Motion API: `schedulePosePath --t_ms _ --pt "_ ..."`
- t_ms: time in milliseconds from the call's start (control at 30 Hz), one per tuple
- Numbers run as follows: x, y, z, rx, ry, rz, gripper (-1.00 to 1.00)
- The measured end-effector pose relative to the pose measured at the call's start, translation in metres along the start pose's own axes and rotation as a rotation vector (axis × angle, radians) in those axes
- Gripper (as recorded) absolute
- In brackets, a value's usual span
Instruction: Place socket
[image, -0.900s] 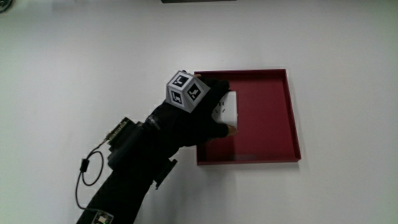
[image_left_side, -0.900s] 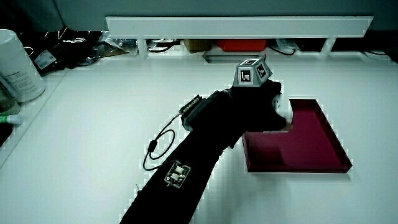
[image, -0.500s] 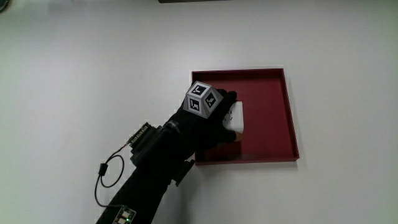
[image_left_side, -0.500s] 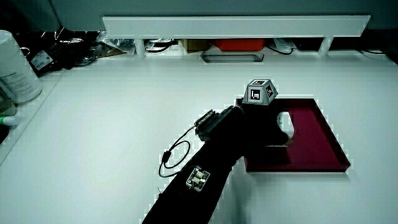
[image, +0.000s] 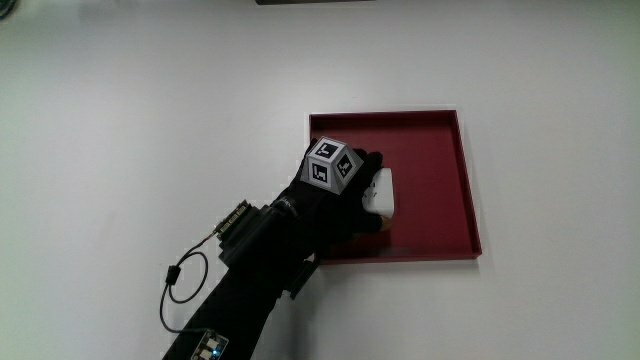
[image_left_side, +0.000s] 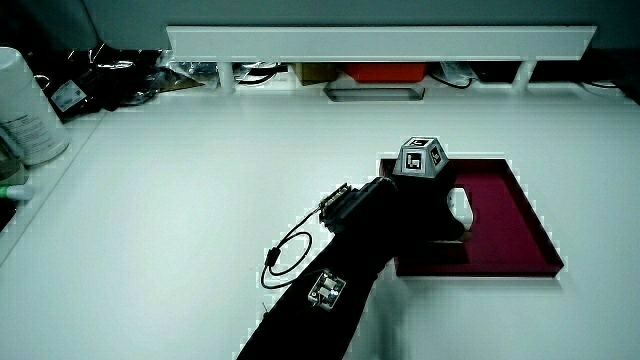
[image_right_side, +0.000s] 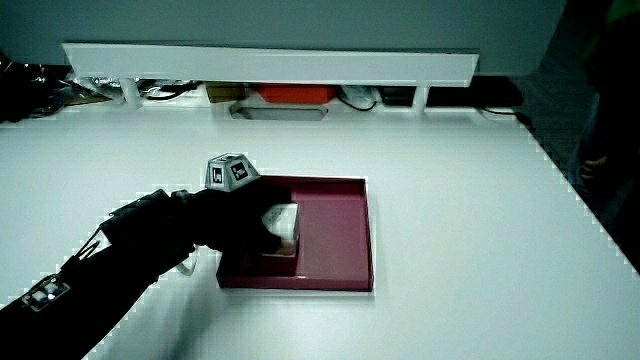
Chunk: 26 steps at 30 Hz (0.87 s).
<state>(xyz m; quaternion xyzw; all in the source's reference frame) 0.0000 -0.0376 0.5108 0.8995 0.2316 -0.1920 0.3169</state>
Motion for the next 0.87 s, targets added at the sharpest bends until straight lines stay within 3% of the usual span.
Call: schedulePosePath --t_ms 333,433,500,533,567,633,667,700,767,867 --pt "-0.005 -0.005 -0.001 -0.008 -0.035 0.002 -0.54" --pt "-0.005 -0.012 0.008 0.013 -0.051 -0.018 -0.67" --pt "-0.015 -0.012 0.004 0.044 -0.103 -0.088 -0.75" --pt "-0.013 -0.020 0.014 0.058 -0.090 -0.096 -0.79" --pt "-0.019 -0.022 0.012 0.053 -0.163 -0.091 -0.83" --pt "-0.028 -0.029 0.016 0.101 -0.205 -0.183 -0.92" --pt "-0.025 -0.040 0.027 0.127 -0.192 -0.205 -0.96" --pt "-0.028 -0.048 0.031 0.099 -0.239 -0.154 -1.00" --pt "-0.039 -0.057 0.029 0.059 -0.355 -0.124 -1.00" --pt "-0.044 -0.077 0.043 0.166 -0.337 -0.283 -1.00"
